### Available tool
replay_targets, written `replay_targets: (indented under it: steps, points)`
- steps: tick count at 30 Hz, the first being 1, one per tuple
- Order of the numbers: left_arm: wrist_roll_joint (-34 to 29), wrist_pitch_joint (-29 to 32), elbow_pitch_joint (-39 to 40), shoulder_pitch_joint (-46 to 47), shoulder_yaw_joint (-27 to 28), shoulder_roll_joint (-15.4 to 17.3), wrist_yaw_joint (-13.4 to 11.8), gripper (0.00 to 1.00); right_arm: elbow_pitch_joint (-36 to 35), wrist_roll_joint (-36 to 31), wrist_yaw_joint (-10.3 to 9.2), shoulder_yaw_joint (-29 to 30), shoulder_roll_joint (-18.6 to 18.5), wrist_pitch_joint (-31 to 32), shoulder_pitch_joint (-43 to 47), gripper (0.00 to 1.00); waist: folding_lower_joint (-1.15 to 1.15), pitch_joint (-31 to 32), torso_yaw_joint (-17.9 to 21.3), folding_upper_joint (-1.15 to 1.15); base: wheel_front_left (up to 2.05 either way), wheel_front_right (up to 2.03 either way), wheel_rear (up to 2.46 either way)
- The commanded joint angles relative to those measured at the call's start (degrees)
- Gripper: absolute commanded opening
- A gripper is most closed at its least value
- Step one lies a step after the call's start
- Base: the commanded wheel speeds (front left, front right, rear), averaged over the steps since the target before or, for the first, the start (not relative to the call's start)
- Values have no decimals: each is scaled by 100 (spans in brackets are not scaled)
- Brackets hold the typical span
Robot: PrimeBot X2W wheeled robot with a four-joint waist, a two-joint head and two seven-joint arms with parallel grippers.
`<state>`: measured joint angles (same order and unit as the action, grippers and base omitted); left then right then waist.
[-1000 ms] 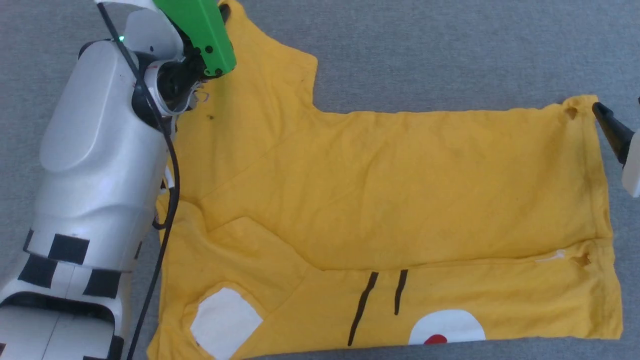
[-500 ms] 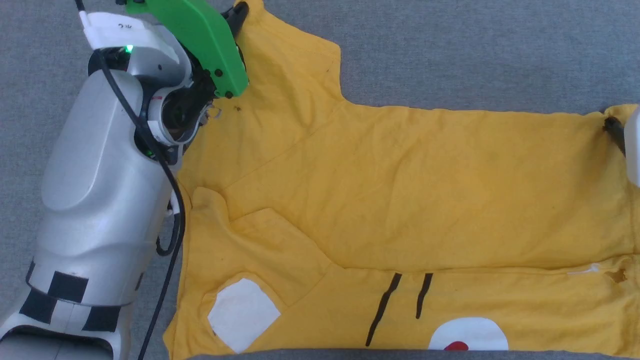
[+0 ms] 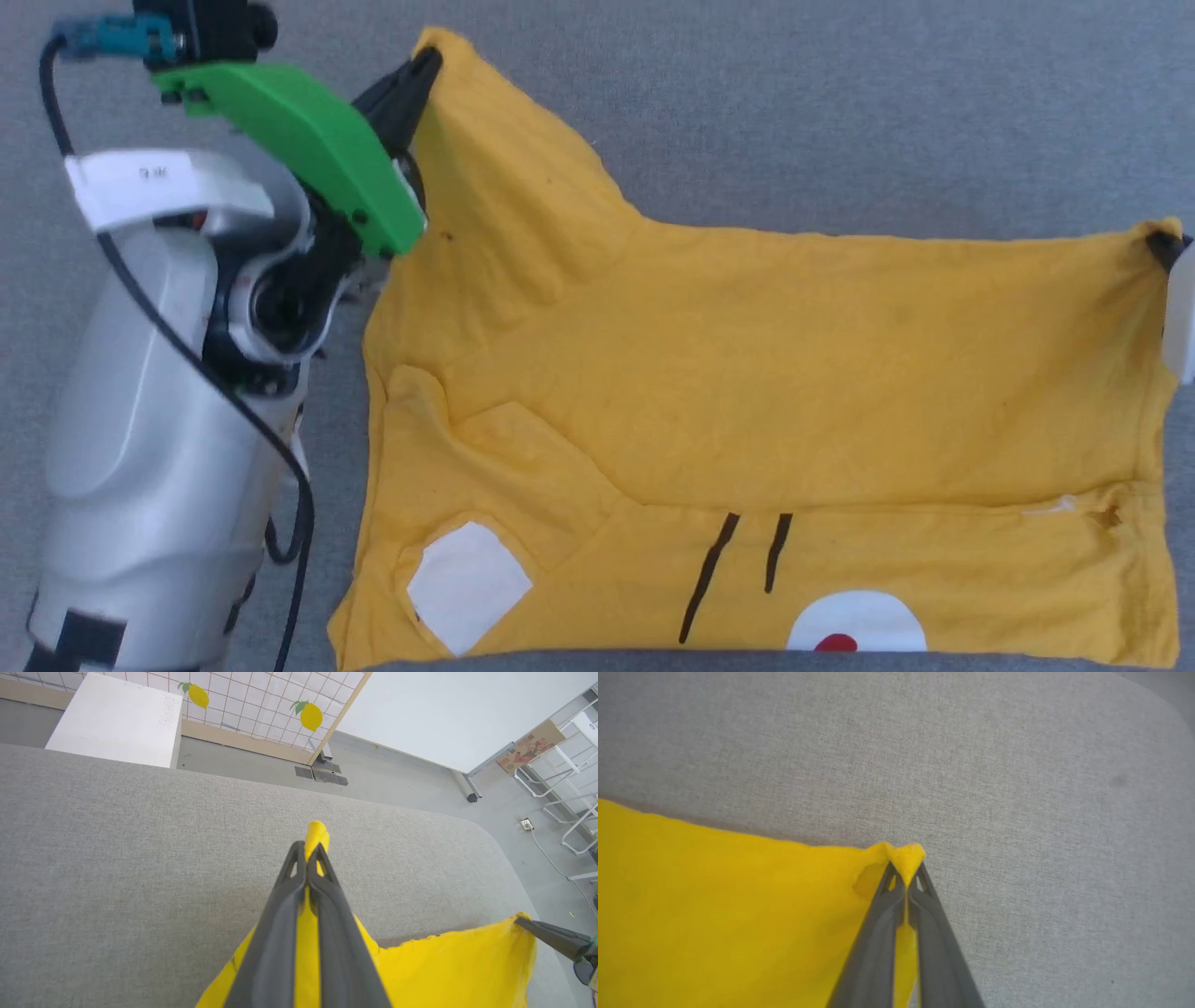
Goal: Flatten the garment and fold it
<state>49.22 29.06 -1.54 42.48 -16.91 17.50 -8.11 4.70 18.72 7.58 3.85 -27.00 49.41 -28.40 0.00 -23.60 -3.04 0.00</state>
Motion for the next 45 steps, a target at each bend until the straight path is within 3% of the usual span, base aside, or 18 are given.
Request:
replay_targets:
  steps: [1,9,20,23,31,32,33,34,39,45]
  points:
    - [98,-47,163,-292,71,85,2,0,-31,-58,-9,98,92,-170,186,0,0,594,27,0,0,0,0]
    - [392,-107,1066,-1887,458,297,-415,0,98,-155,-9,499,584,-704,1160,0,0,1196,-8,0,0,0,0]
    - [827,-455,1536,-4100,835,89,-792,0,250,-193,-9,832,961,-784,2086,0,0,1418,47,0,0,0,0]
    - [1005,-586,1388,-4778,872,-112,-845,0,268,-168,-9,947,1137,-817,2486,0,0,1457,44,0,0,0,0]
    - [1033,-576,537,-5036,772,-224,-941,0,414,-246,-9,788,1252,-762,2852,0,0,1575,96,0,0,0,0]
    - [1007,-594,439,-5016,759,-226,-943,4,427,-260,-9,824,1263,-786,2863,15,0,1611,107,0,0,0,0]
    - [958,-615,375,-4993,738,-210,-945,100,428,-271,-9,850,1272,-787,2881,70,0,1651,111,0,0,0,0]
    - [940,-641,331,-4956,732,-221,-943,100,392,-269,-9,862,1279,-788,2921,100,0,1704,112,0,0,0,0]
    - [646,-718,338,-4807,706,-23,-1051,100,-127,169,-9,919,1228,-519,3247,100,0,1856,132,0,0,0,0]
    - [134,-928,742,-4451,764,281,-1317,100,-1051,786,-9,1475,901,164,3452,100,0,1924,202,0,0,0,0]
